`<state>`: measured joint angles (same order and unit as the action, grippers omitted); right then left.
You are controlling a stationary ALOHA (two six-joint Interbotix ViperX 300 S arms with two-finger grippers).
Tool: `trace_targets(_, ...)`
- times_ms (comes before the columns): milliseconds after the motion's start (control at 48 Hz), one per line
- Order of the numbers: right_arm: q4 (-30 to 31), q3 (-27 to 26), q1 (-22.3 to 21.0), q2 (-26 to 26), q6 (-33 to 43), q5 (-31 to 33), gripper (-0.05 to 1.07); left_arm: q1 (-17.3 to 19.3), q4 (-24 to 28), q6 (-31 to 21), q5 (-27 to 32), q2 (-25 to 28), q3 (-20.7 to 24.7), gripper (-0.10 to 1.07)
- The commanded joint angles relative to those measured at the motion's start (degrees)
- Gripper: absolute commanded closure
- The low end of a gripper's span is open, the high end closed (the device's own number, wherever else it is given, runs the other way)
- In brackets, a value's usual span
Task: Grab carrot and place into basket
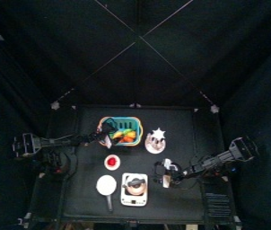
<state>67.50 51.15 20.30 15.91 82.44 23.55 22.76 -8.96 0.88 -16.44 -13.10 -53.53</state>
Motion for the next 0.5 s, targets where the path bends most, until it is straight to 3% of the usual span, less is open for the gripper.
trace_targets(0,0.1,-0.4,-0.1,0.5,0.1,-0.2,-0.01,0.0,-0.1,0.1,-0.2,-0.6,0.6,0.00)
trace_targets(271,-0.3,-0.4,0.1,0.6,0.0,-0.2,-0.01,-1.2,1.7,0.2,0.1,-2.4,0.4,0.00)
trace_targets(479,-1.3,-0.5,0.4,1.9,-0.1,0.1,-0.01,-6.3,2.9,0.4,0.1,-4.4,-0.1,0.00)
